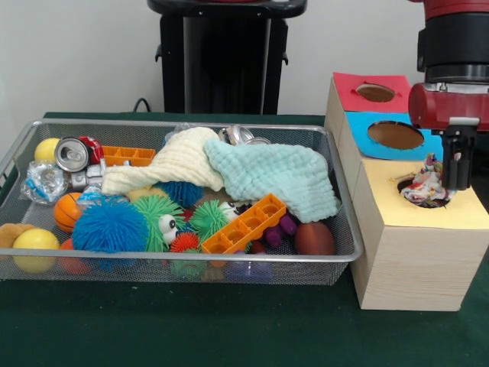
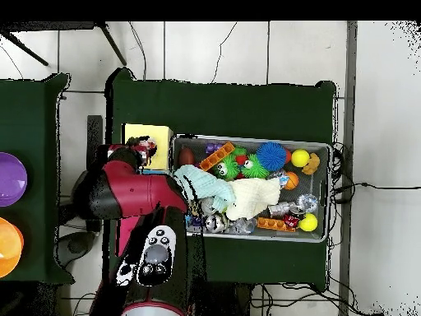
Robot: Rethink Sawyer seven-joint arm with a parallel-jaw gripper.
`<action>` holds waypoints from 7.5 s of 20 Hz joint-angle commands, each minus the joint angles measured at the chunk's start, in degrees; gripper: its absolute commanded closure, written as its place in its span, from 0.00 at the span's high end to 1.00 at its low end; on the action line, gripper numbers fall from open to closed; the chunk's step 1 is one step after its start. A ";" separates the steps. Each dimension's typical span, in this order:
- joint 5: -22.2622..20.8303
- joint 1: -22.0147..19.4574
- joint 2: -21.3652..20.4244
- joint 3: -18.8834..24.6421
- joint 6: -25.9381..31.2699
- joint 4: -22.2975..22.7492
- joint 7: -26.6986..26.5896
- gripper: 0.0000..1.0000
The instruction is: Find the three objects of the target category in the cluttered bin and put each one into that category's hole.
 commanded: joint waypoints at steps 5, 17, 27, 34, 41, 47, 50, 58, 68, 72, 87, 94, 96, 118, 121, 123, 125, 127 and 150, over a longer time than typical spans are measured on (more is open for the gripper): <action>2.85 -2.26 3.39 5.00 8.27 2.69 9.41 0.00; 2.70 -4.06 3.48 7.57 11.48 3.16 8.12 0.00; 2.33 -4.03 5.69 8.42 10.48 3.11 8.64 0.00; 1.70 -2.79 7.34 6.31 14.12 2.76 7.59 0.00; 1.49 -1.46 8.91 3.82 19.19 2.09 7.20 0.00; 1.10 -0.31 9.58 1.68 23.32 1.25 7.50 0.00; 0.83 0.52 9.72 0.34 25.50 0.67 7.83 0.00; 0.52 1.94 9.88 -1.83 27.01 0.68 8.82 0.00; 0.65 0.88 9.89 -1.05 22.15 2.70 8.68 0.00; 0.70 0.36 11.76 -0.29 19.77 1.92 8.68 0.00; -1.55 -0.97 13.38 0.36 14.75 3.35 6.70 0.00; -2.96 -1.53 13.61 0.21 15.20 4.11 4.86 0.00; -3.02 -1.42 13.94 -0.18 16.35 4.21 4.57 0.00; 1.00 -2.08 -2.10 2.30 15.84 8.01 8.23 0.00; 1.41 -0.89 -3.62 1.39 16.29 6.82 8.76 0.00; 1.60 0.04 -4.26 0.56 16.16 6.49 9.32 0.00; 1.75 0.32 -4.51 -0.12 18.13 5.83 9.10 0.00; 1.93 0.96 -4.94 -0.78 19.33 5.95 9.45 0.00; -0.93 -2.81 -13.28 0.51 19.50 15.70 5.35 0.00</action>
